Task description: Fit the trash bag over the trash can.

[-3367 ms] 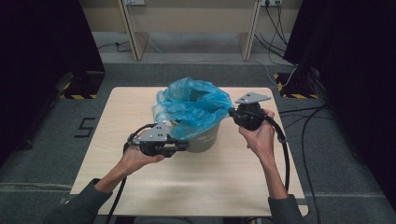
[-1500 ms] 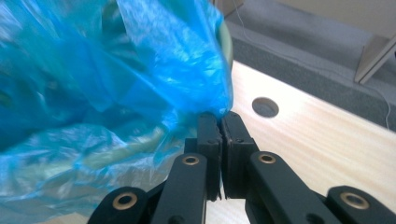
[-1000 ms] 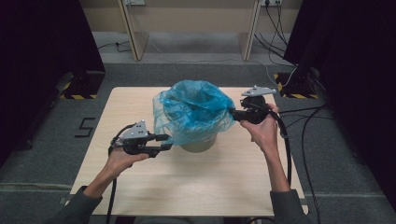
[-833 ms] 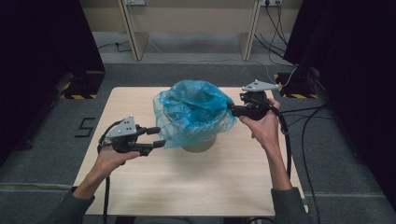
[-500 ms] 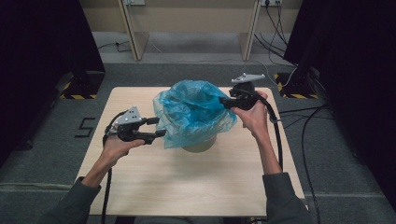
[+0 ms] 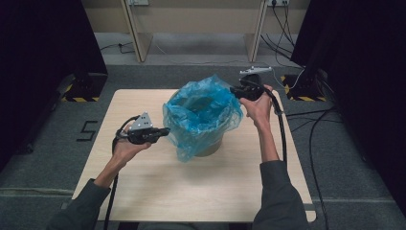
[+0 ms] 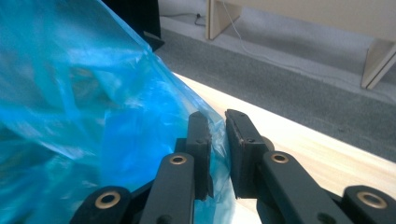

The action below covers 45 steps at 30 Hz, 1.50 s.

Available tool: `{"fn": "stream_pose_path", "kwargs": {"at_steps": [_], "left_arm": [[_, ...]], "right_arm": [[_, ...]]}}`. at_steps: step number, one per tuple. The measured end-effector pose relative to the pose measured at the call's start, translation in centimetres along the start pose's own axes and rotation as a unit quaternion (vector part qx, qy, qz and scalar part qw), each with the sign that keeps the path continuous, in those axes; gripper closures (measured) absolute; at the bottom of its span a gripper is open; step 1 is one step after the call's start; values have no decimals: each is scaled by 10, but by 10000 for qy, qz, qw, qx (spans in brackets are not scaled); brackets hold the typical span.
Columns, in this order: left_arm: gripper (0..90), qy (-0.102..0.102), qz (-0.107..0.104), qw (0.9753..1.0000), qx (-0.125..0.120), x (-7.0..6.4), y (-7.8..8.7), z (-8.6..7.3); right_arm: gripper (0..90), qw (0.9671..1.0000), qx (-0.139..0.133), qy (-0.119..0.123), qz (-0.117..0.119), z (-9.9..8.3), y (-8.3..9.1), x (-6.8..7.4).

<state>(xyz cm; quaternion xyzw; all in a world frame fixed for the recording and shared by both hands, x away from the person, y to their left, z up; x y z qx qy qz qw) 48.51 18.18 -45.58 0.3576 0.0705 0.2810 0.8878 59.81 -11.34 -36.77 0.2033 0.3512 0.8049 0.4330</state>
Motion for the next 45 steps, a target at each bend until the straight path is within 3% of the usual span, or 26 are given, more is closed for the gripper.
{"fn": "stream_pose_path", "kwargs": {"at_steps": [5,7,8,9,10,13,17,22,25,28,33,36,38,41,45], "left_arm": [[895,46,42,9998,183,2,-9,-15],[887,66,-12,9998,201,0,-11,-18],[869,48,-27,9998,216,-2,-10,-19],[831,23,-44,9997,231,-4,-8,-20],[805,16,-75,9997,237,-5,-6,-20],[654,-40,-172,9995,251,-10,6,-18],[508,-95,-100,9997,207,-15,28,-14],[409,-127,-72,9999,38,-18,56,-7],[373,-72,-11,9999,-154,-14,69,1],[362,54,131,9996,-235,-7,74,9],[341,288,223,9986,-371,5,75,21],[332,358,268,9982,-387,11,73,27],[332,398,287,9980,-398,13,71,30],[330,381,252,9982,-398,11,67,35],[316,365,203,9983,-395,8,62,44]], "right_arm": [[744,9994,323,26,-108,-10,-18,-6],[658,9987,475,31,-166,-15,-22,-6],[599,9979,565,6,-320,-16,-22,-6],[517,9959,619,4,-667,-16,-18,-8],[500,9950,591,10,-808,-15,-11,-7],[395,9969,432,-80,-651,-12,11,-3],[359,9980,196,-132,-582,-11,44,2],[356,9994,-65,81,-333,-26,67,34],[368,9998,-85,96,-183,-39,65,54],[379,9999,13,46,-164,-49,56,63],[486,9998,76,-50,-157,-54,44,56],[579,9997,101,69,-188,-51,39,49],[633,9999,57,50,-74,-47,35,44],[659,10000,30,88,-2,-40,27,37],[660,9993,-30,352,-91,-23,11,23]]}}
Point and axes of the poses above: each handheld gripper's, and its own axes: y roughly backward along the jaws, z roughly out of its top, x roughly to its left, the point moved 7 cm from there along -y, roughly forward along the jaws, and after that the axes turned 14 degrees about x, right-handed, at the moved point
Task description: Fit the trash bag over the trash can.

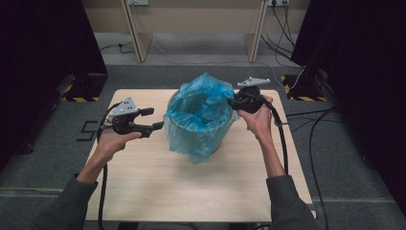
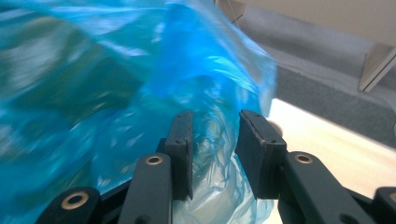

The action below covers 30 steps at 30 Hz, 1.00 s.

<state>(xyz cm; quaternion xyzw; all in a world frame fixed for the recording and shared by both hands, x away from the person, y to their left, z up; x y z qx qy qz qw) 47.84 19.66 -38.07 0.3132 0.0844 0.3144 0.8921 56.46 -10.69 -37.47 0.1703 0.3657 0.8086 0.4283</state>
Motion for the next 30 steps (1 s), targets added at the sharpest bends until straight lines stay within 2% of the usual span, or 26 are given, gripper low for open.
{"fn": "stream_pose_path", "kwargs": {"at_steps": [3,4,5,6,8,11,13,15,16,19,20,22,25,27,30], "left_arm": [[314,-47,-15,10000,-28,-2,0,6],[312,-41,-16,10000,-36,-2,0,7],[310,-36,-10,10000,-55,-2,0,9],[307,-37,-5,10000,-69,-2,0,10],[303,-44,16,10000,-75,-1,0,13],[298,-41,33,10000,-84,-1,-1,18],[296,-65,70,9999,-83,-1,-3,23],[291,-33,133,9999,-92,2,-7,31],[284,-28,155,9998,-86,3,-9,34],[275,-41,194,9997,-122,5,-13,46],[273,-36,206,9997,-132,6,-15,50],[266,-34,221,9997,-127,7,-19,60],[249,62,154,9992,-362,4,-25,76],[247,-15,178,9993,-341,-1,-34,84],[255,-50,118,9999,-35,-7,-52,90]], "right_arm": [[580,10000,38,23,-41,8,-4,-6],[504,9999,20,-39,-144,10,0,-6],[463,9997,-6,-106,-219,11,4,-4],[420,9992,-15,-158,-356,10,12,0],[363,9985,-57,-251,-474,6,26,11],[336,9990,-94,-281,-347,-6,37,29],[344,9992,-26,-234,-320,-16,37,40],[389,9993,42,-196,-307,-23,34,43],[445,9992,93,-168,-341,-26,31,41],[529,9992,85,-200,-328,-28,28,32],[560,9994,46,-237,-242,-27,28,29],[577,9995,31,-245,-179,-24,27,24],[595,9995,-21,-205,-247,-17,22,13],[596,9996,-31,-194,-205,-13,17,9],[578,9997,-7,-158,-180,-9,8,6]]}}
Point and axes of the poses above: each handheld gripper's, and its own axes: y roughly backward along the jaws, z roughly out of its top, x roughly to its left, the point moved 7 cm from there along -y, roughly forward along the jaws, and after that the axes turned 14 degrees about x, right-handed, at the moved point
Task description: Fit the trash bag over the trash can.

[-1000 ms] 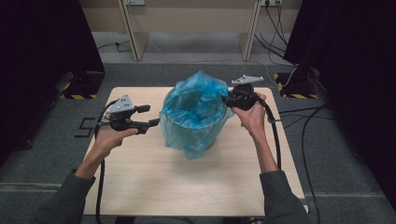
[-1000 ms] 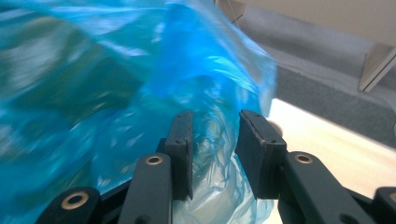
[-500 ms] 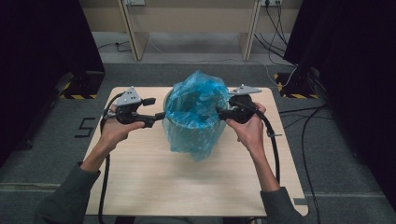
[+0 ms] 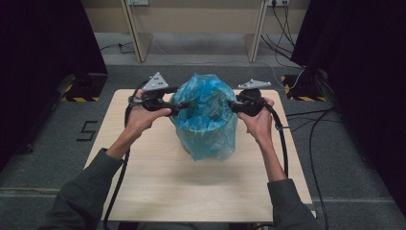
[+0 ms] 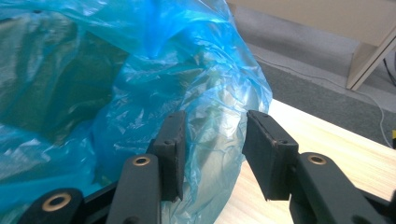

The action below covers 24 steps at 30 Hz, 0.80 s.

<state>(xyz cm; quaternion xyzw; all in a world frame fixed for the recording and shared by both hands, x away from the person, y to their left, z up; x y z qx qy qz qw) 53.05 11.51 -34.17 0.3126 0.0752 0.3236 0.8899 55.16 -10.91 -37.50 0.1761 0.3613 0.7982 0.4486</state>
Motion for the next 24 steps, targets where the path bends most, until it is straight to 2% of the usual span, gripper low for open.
{"fn": "stream_pose_path", "kwargs": {"at_steps": [1,2,4,5,7,9,11,14,20,24], "left_arm": [[308,-7,5,10000,19,1,-3,1],[475,-67,7,10000,7,3,-5,2],[663,-81,235,9997,-9,17,-6,1],[711,7,257,9996,-75,25,-4,0],[764,417,234,9985,-252,47,1,-8],[779,537,304,9978,-237,60,4,-17],[782,578,330,9978,-60,69,4,-31],[793,685,309,9971,80,75,0,-49],[796,764,134,9966,276,71,-15,-75],[797,857,61,9960,265,70,-20,-84]], "right_arm": [[573,10000,15,21,-31,1,-1,0],[560,10000,3,12,-69,1,-1,0],[517,9998,21,43,-183,-1,1,1],[504,9997,15,46,-226,-1,2,1],[467,9994,-45,110,-316,-3,11,2],[448,9994,-109,96,-323,-4,19,5],[430,9994,-217,81,-271,-7,30,10],[404,9993,-333,103,-161,-15,45,21],[379,9990,-349,269,60,-38,60,51],[359,9988,-261,320,248,-53,59,69]]}}
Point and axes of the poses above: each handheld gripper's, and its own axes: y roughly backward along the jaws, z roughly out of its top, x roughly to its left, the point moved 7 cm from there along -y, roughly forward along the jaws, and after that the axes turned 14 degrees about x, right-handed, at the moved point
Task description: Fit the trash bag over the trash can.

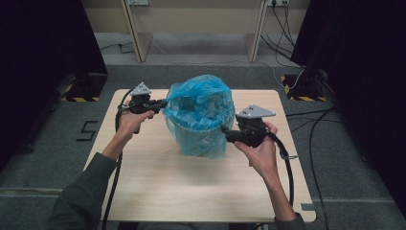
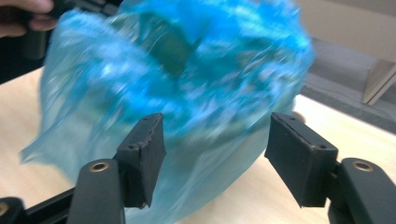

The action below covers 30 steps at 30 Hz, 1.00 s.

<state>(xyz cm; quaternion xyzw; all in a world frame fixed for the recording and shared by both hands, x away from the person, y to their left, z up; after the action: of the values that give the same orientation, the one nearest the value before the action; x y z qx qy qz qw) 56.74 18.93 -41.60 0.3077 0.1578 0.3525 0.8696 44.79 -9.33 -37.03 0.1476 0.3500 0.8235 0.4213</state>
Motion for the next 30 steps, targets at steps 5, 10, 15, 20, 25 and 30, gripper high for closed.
{"fn": "stream_pose_path", "kwargs": {"at_steps": [5,10,15,20,25,30], "left_arm": [[798,-41,-80,10000,-15,-5,1,-5],[790,-228,-127,9996,94,-12,3,-13],[782,-196,-231,9995,18,-14,8,-17],[750,-215,-264,9994,66,-16,13,-23],[459,-325,-185,9989,270,-22,28,-27],[311,-522,-92,9983,233,-29,53,-20]], "right_arm": [[353,9996,163,-147,178,-15,-12,7],[489,9990,292,-182,295,-25,-29,5],[773,9989,368,148,239,-27,-39,-2],[863,9979,607,237,-30,-34,-51,-20],[857,9971,741,103,-159,-37,-64,-43],[653,9971,714,-213,-182,-37,-69,-60]]}}
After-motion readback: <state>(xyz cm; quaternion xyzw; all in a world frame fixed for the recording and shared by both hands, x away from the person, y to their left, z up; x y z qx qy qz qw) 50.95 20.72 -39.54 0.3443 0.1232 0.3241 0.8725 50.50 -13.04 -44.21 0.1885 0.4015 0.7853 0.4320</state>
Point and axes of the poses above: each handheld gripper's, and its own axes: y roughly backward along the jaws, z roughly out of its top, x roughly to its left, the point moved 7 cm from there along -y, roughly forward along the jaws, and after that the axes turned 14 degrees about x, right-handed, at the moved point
